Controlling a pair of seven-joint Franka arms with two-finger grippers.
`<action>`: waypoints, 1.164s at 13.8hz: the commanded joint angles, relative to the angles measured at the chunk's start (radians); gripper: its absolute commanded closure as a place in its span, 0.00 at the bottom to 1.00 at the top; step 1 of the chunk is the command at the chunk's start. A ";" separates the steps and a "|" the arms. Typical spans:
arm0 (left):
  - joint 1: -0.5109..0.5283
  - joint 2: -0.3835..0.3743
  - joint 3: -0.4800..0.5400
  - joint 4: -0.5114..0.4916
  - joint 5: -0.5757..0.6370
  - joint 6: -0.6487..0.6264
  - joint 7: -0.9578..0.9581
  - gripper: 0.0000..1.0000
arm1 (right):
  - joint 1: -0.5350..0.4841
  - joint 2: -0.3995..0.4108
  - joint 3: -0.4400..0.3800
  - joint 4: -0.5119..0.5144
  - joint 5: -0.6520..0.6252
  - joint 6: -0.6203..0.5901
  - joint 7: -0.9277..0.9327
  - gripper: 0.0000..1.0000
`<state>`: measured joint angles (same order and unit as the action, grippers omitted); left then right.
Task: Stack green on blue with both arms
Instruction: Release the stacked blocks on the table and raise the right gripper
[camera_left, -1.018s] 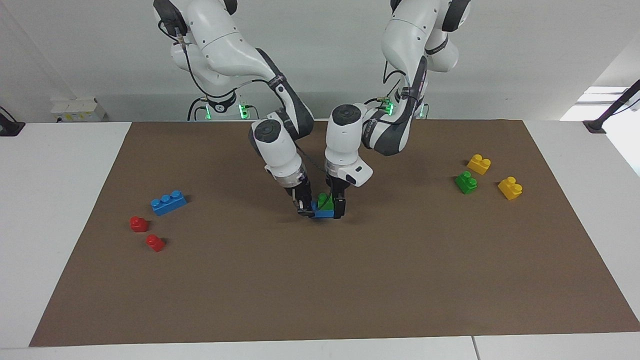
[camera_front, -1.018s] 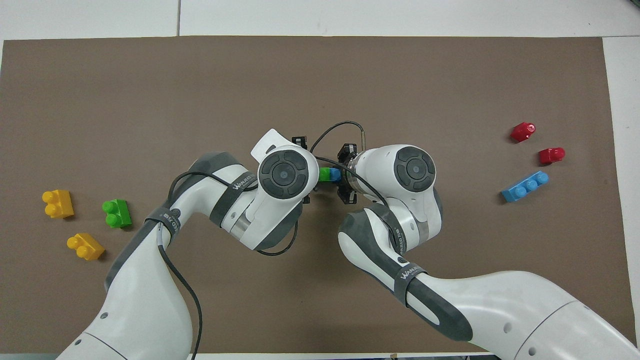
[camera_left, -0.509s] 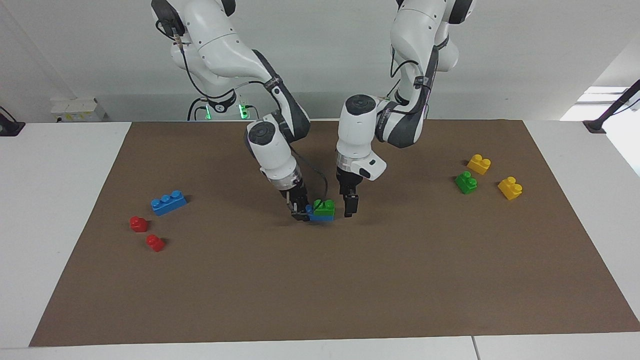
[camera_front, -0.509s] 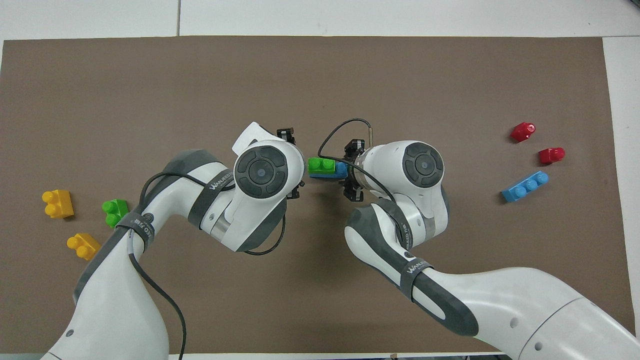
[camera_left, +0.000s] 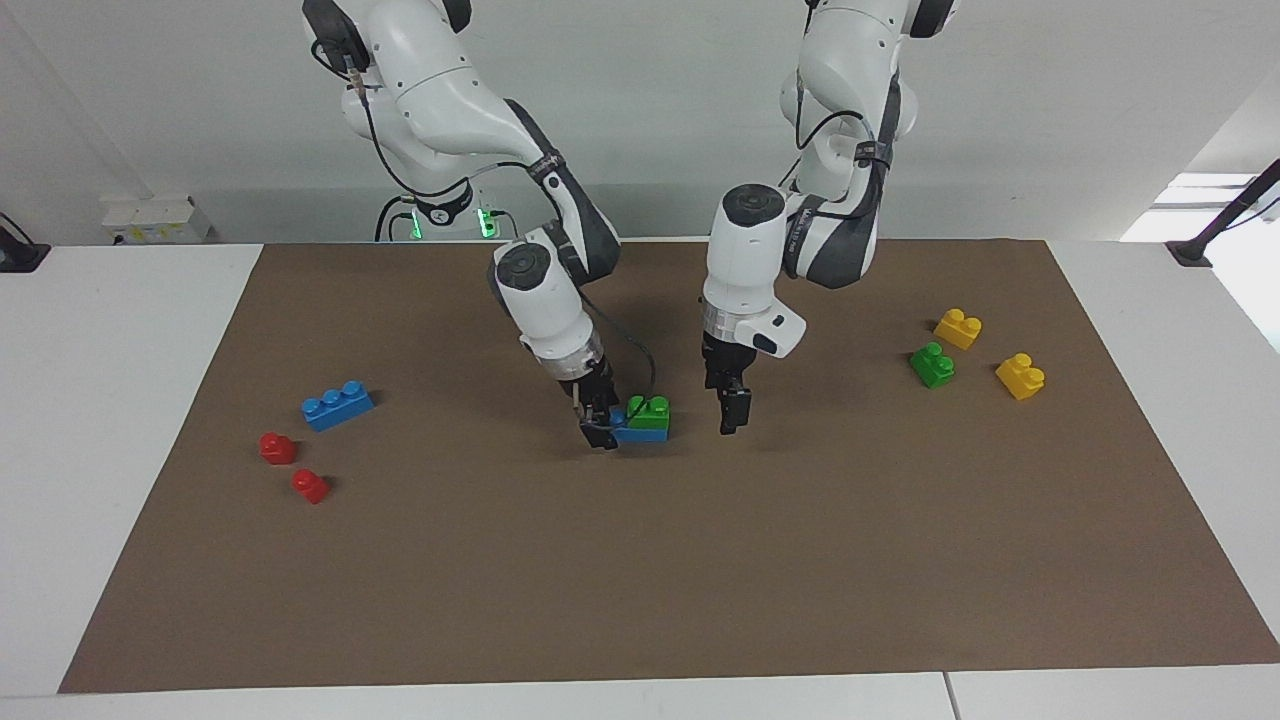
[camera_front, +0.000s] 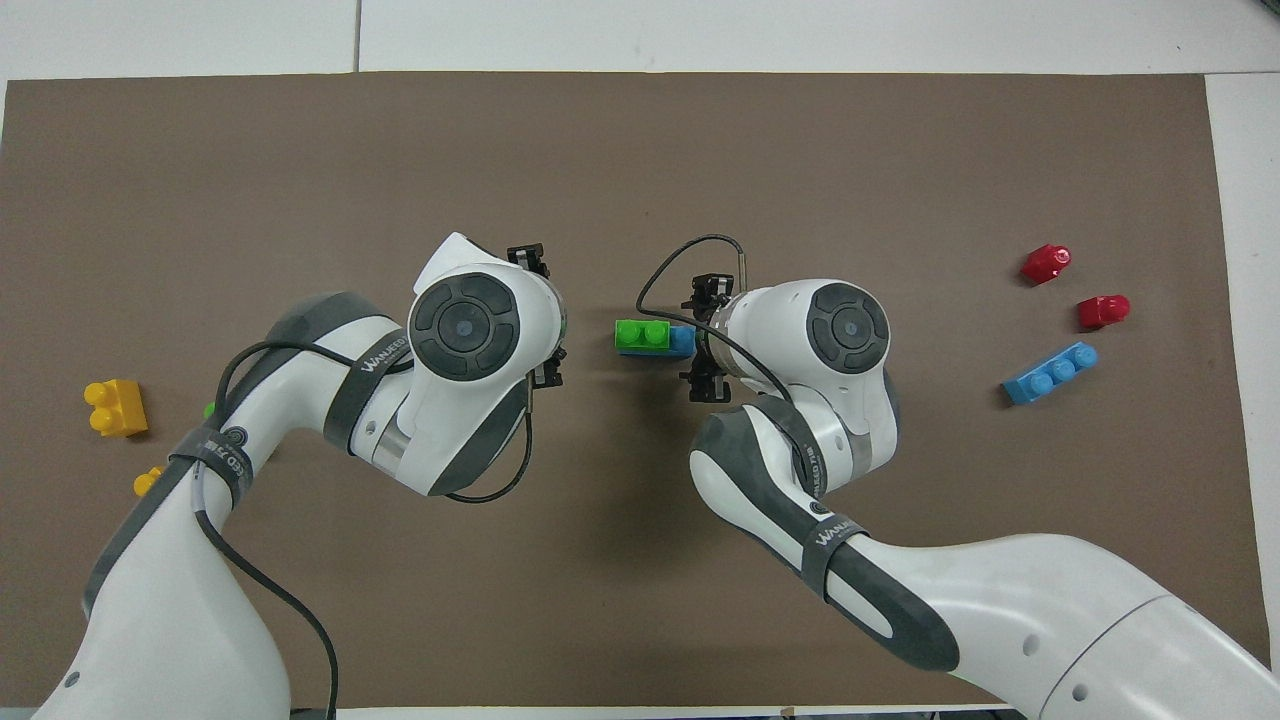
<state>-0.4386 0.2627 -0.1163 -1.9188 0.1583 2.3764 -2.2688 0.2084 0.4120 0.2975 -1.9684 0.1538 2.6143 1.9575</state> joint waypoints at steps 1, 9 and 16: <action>0.055 -0.033 -0.006 -0.029 0.017 -0.034 0.087 0.00 | -0.046 -0.018 0.006 0.067 -0.007 -0.107 -0.011 0.11; 0.239 -0.033 -0.006 -0.040 0.017 -0.048 0.464 0.00 | -0.170 -0.180 0.005 0.137 0.003 -0.293 -0.272 0.02; 0.362 -0.033 -0.006 -0.029 0.017 -0.063 0.890 0.00 | -0.332 -0.255 0.000 0.261 -0.008 -0.515 -0.959 0.01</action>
<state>-0.1061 0.2616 -0.1137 -1.9301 0.1598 2.3345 -1.4956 -0.0787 0.1750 0.2897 -1.7373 0.1539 2.1604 1.1663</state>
